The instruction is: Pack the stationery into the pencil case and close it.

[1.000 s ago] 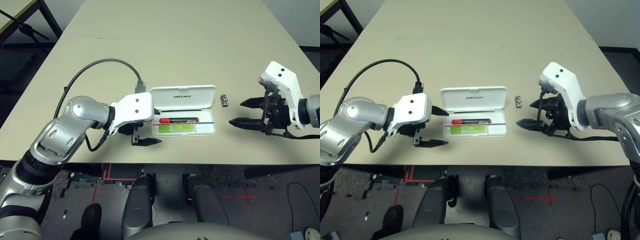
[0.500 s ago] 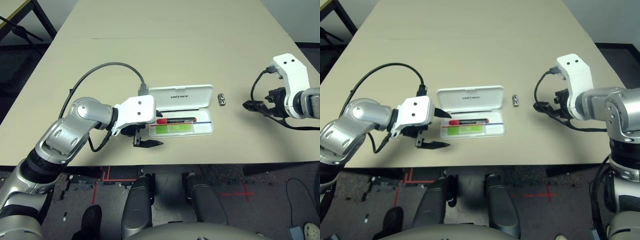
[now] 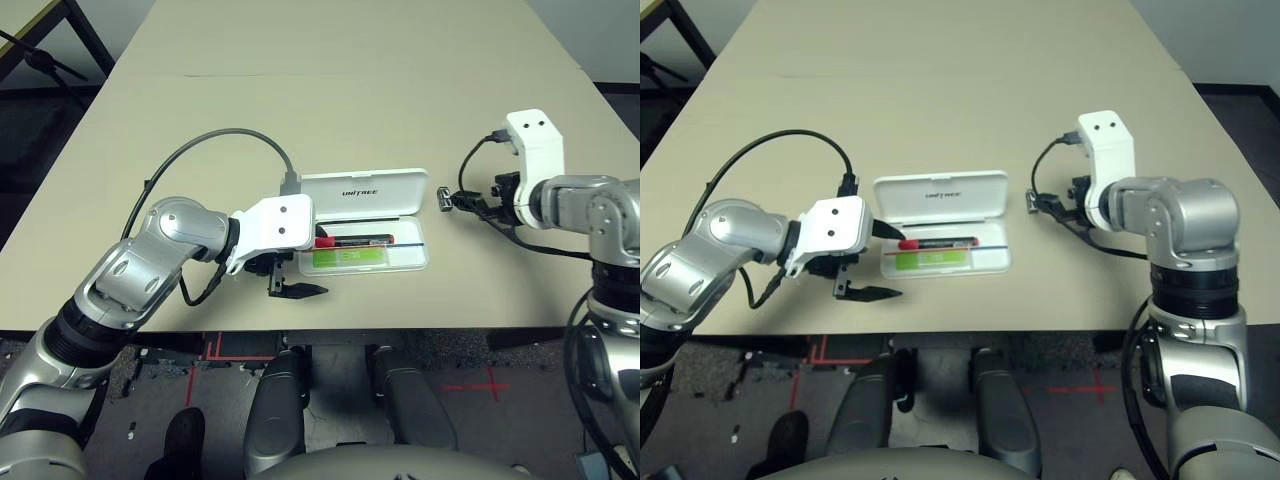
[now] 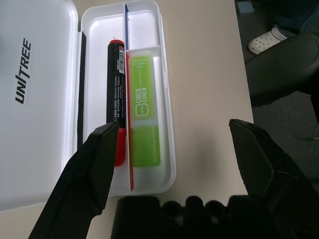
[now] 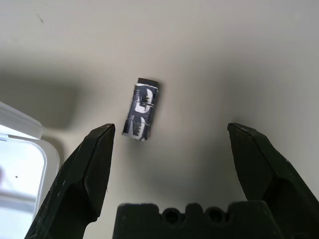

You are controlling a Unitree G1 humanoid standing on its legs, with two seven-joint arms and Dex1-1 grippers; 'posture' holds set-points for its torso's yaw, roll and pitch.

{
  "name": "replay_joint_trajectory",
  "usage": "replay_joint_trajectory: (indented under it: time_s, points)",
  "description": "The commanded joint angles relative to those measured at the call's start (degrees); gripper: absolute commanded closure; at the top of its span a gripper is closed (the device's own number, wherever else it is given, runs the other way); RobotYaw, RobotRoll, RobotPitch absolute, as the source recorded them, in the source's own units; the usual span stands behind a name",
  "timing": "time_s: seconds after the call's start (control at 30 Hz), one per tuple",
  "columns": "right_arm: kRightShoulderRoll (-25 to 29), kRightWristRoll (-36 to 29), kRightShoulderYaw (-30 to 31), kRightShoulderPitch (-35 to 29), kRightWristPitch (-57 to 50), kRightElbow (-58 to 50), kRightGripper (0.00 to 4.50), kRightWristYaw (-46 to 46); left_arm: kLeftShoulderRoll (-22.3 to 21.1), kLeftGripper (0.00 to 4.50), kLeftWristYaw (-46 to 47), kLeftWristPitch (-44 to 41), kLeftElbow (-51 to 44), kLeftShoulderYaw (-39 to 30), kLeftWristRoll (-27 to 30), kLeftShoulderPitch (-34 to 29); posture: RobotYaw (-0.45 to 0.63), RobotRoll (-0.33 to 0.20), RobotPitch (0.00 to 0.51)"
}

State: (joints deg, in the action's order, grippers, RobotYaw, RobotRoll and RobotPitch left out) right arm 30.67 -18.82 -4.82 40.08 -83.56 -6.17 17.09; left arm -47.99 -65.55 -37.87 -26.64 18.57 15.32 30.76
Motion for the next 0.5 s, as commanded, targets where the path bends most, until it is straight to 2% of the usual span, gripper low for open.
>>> replay_joint_trajectory:
  time_s: [0.03,0.5]
  points:
    - [-0.8,1.1,2.0,0.7,2.3,2.3,0.0,-0.2,-0.4,0.05,0.3,-0.5,-1.4,0.7,-0.4,-0.4,0.01,0.0,0.224]
    - [-4.2,3.8,7.1,0.2,9.4,9.0,0.0,0.6,-0.2,0.05,1.0,-0.8,-1.9,1.1,-0.5,-0.5,0.04,0.0,0.228]
